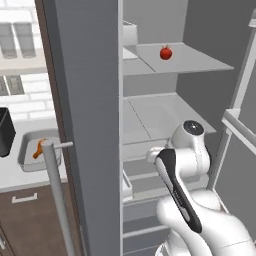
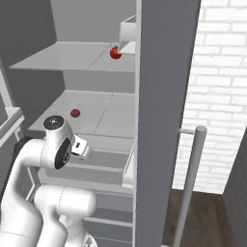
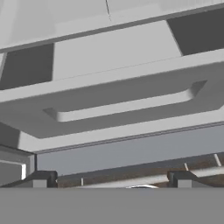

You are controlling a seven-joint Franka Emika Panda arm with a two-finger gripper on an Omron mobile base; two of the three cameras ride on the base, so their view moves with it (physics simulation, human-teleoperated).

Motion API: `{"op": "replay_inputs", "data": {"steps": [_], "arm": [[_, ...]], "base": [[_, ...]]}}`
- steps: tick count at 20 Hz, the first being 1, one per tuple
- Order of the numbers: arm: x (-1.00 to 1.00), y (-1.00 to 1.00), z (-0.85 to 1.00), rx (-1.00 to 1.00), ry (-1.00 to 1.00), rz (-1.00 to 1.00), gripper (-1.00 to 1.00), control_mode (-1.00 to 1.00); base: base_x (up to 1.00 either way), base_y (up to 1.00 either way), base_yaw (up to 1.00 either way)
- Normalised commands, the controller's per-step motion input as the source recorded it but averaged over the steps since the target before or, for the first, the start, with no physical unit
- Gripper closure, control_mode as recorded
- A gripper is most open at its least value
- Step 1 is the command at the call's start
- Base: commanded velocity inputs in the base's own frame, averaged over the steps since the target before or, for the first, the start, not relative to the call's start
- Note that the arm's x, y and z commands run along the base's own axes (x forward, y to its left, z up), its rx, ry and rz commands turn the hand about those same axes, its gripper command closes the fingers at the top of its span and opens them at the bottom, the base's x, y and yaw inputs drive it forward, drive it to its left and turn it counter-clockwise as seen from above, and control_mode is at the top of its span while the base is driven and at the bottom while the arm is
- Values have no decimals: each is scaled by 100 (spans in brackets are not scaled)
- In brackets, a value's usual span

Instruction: Place one tomato and one chicken drumstick in each tupperware on the nearby counter, to pack two identical lunches.

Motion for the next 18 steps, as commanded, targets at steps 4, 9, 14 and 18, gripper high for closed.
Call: {"op": "replay_inputs", "data": {"steps": [4, 9, 14, 18], "arm": [[0, 0, 0, 0, 0, 0, -100, 100], [99, 10, 40, 0, -9, 6, -100, -100], [100, 14, 54, 0, -4, 19, -100, -100], [94, 50, 32, -4, 2, 10, -100, -100]], "base": [[69, 1, 10], [0, 0, 0], [0, 0, 0], [0, 0, 0]]}}
